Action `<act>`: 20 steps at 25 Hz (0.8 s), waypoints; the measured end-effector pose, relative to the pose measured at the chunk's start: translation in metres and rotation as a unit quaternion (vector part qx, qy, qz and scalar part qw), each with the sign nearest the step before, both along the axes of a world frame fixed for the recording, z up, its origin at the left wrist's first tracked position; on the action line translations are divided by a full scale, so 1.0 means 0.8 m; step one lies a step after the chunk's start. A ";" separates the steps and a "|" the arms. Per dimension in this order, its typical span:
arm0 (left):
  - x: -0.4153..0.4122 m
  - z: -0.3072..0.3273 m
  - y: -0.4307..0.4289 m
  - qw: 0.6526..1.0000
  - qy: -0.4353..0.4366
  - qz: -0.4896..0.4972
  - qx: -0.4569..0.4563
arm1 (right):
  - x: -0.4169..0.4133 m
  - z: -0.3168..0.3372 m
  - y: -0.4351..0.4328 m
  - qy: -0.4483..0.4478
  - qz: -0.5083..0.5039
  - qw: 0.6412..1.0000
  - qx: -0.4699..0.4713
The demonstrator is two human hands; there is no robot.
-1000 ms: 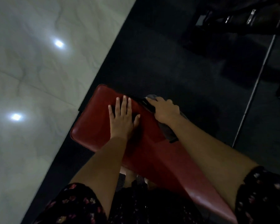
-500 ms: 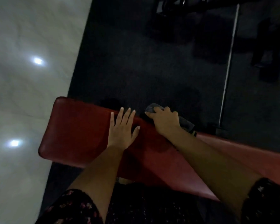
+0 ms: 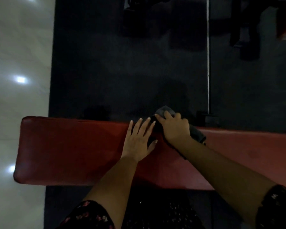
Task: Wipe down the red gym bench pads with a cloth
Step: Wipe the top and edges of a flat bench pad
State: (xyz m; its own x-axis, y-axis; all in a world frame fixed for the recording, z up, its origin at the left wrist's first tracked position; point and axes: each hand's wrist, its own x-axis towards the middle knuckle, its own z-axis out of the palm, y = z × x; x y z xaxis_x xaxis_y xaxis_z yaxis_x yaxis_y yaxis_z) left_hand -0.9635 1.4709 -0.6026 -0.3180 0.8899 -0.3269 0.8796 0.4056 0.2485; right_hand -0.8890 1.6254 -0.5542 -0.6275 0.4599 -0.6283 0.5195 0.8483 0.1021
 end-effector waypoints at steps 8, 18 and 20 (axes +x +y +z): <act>0.022 -0.007 0.011 0.999 0.020 -0.044 -0.014 | 0.125 0.000 0.097 -0.059 -0.044 0.993 0.097; 0.022 -0.005 0.063 0.954 -0.007 -0.301 -0.002 | 0.155 0.019 0.105 0.030 0.014 0.999 0.004; 0.019 -0.005 0.063 0.951 0.004 -0.310 -0.011 | 0.179 0.020 0.119 -0.002 -0.029 0.997 0.067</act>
